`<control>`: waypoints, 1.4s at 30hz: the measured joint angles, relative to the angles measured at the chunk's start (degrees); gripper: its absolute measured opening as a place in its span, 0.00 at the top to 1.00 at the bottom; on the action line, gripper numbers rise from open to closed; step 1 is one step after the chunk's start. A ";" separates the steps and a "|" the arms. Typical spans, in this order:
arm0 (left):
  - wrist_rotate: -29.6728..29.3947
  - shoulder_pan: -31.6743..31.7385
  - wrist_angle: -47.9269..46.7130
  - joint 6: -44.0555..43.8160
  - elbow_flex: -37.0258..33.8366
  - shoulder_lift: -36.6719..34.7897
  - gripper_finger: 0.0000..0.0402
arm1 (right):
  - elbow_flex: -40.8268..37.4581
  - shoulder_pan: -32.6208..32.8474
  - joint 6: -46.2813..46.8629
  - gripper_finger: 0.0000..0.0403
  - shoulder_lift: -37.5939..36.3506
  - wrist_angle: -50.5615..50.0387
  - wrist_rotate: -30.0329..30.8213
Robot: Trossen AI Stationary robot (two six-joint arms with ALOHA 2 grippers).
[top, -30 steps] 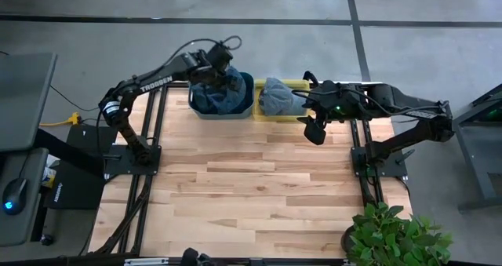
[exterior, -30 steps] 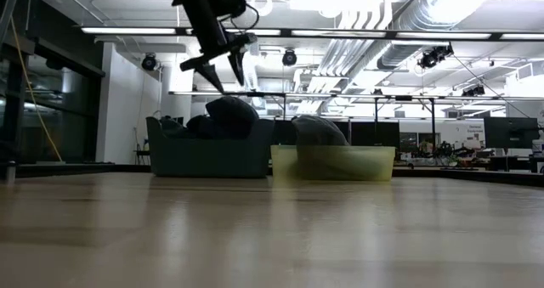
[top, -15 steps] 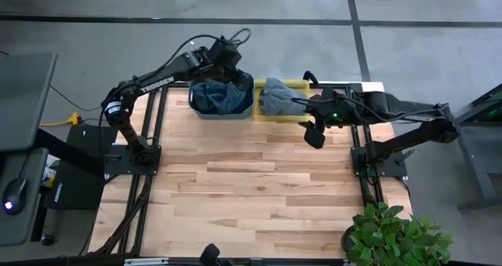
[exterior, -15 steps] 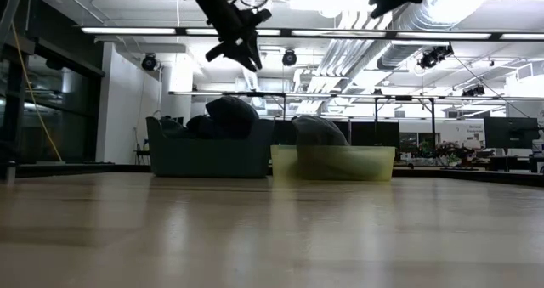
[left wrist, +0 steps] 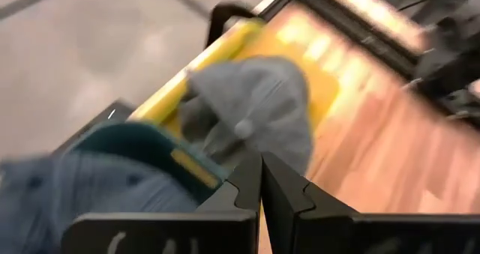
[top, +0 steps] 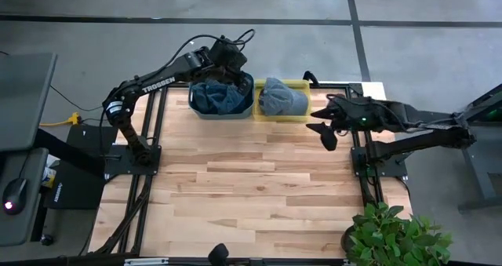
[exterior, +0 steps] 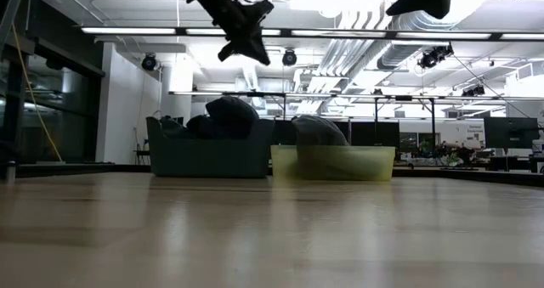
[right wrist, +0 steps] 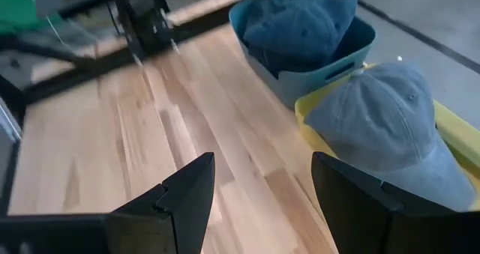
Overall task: Pick & Place hat
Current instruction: Return to Home Position
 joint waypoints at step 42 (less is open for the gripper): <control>-13.71 -16.58 37.71 -23.12 -66.42 -61.19 1.00 | -46.08 5.99 10.88 0.46 -48.68 33.29 3.01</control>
